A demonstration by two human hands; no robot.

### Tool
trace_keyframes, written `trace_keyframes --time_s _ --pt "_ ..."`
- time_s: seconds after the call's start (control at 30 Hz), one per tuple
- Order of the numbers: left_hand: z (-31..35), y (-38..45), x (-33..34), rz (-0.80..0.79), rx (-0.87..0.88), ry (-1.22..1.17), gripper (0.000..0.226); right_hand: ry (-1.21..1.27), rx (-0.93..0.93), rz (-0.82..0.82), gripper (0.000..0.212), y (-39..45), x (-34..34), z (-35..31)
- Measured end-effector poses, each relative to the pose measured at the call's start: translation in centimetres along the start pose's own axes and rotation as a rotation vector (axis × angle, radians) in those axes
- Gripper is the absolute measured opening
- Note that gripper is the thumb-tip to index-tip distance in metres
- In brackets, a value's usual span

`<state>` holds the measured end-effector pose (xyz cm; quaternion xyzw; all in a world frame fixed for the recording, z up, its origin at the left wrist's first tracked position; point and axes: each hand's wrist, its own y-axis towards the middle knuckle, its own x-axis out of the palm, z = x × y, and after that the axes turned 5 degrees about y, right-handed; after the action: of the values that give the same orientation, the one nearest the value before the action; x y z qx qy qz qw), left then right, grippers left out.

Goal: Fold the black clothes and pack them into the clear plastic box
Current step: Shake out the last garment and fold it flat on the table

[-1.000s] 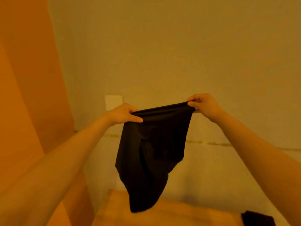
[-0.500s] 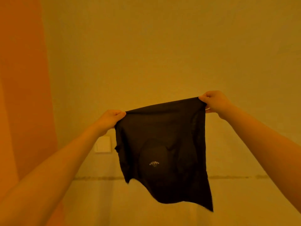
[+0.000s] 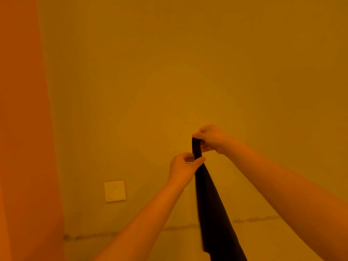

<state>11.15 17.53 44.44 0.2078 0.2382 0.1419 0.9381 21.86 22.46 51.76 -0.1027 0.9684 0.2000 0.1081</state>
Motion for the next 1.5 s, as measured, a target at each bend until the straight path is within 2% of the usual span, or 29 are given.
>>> trace_keyframes --time_s 0.07,0.17,0.23,0.37,0.47,0.53,0.63,0.73,0.77,0.8,0.83,0.87,0.9,0.93,1.0,1.07,1.1,1.17,1.23,1.3,1.37,1.4,1.47,1.5 --pt "-0.2 0.1 0.1 -0.033 -0.003 -0.134 0.009 0.023 0.004 0.005 0.026 -0.1 -0.6 0.4" --pt "-0.1 -0.1 0.8 -0.070 -0.012 -0.201 0.014 0.084 0.029 0.066 0.027 -0.4 -1.8 0.9" --pt "0.2 -0.1 1.5 -0.134 -0.026 -0.212 0.008 0.122 0.057 0.109 0.025 -0.8 -2.4 1.1" --pt "0.2 -1.5 3.7 -0.233 -0.038 0.073 0.044 0.183 0.094 0.283 0.026 -1.1 -3.5 1.1" --pt "-2.3 -2.9 4.3 -0.350 0.001 0.285 0.033 0.278 0.085 0.415 0.026 -1.0 -5.1 1.0" --pt "-4.1 -3.0 3.5 -0.393 -0.031 0.255 0.019 0.314 0.083 0.471 0.026 -1.1 -6.4 0.9" --pt "-4.3 -2.3 0.7 -0.375 -0.031 0.118 0.008 0.330 0.079 0.530 0.026 -1.3 -8.2 1.2" --pt "-3.0 -0.4 -2.7 -0.242 0.011 0.138 0.020 0.320 0.154 0.547 0.024 -0.8 -10.2 2.6" --pt "-2.4 0.3 -3.7 -0.206 0.031 0.154 0.026 0.219 0.200 0.514 0.022 -0.8 -10.7 3.1" --pt "-1.7 1.1 -4.5 -0.180 0.048 0.174 0.029 -0.041 0.255 0.449 0.022 -0.8 -11.2 3.7" --pt "-0.9 1.8 -5.1 -0.171 0.072 0.205 0.029 -0.415 0.285 0.350 0.027 -1.0 -11.4 3.9" --pt "0.0 2.4 -5.4 -0.182 0.101 0.245 0.028 -0.778 0.237 0.281 0.027 -1.1 -11.3 4.1" --pt "1.0 2.9 -5.6 -0.209 0.131 0.285 0.027 -0.912 0.129 0.226 0.026 -1.4 -10.7 3.8" --pt "2.0 3.4 -5.6 -0.246 0.155 0.321 0.025 -0.838 0.002 0.150 0.026 -1.6 -9.7 3.6" --pt "4.1 3.7 -5.2 -0.317 0.186 0.354 0.019 -0.399 -0.132 -0.170 0.037 -2.6 -6.6 2.4" --pt "5.7 4.0 -5.0 -0.349 0.214 0.342 0.024 -0.149 -0.112 -0.444 0.045 -3.4 -3.5 1.8" --pt "6.2 4.2 -5.1 -0.353 0.221 0.348 0.027 -0.095 -0.114 -0.492 0.041 -3.6 -2.2 1.8" --pt "6.6 4.4 -5.9 -0.372 0.206 0.377 0.026 0.035 -0.116 -0.475 0.023 -3.6 -1.0 1.8" --pt "6.3 4.1 -7.2 -0.473 0.119 0.414 0.020 0.124 -0.135 -0.439 0.010 -3.4 -0.8 1.8" --pt "5.6 3.5 -8.5 -0.622 -0.009 0.472 0.017 0.156 -0.139 -0.437 0.015 -3.3 -0.9 1.8" --pt "4.7 2.8 -9.8 -0.696 -0.107 0.461 0.005 0.142 -0.135 -0.460 0.015 -3.3 -1.0 1.9" --pt "4.1 2.6 -10.4 -0.694 -0.129 0.401 0.001 0.155 -0.131 -0.469 0.013 -3.1 -1.1 1.9" --pt "2.9 2.7 -11.6 -0.640 -0.115 0.187 0.007 0.196 -0.103 -0.497 0.008 -2.9 -1.7 2.1" --pt "2.6 2.7 -11.9 -0.603 -0.105 0.074 0.010 0.201 -0.084 -0.522 0.027 -2.8 -2.0 2.1"
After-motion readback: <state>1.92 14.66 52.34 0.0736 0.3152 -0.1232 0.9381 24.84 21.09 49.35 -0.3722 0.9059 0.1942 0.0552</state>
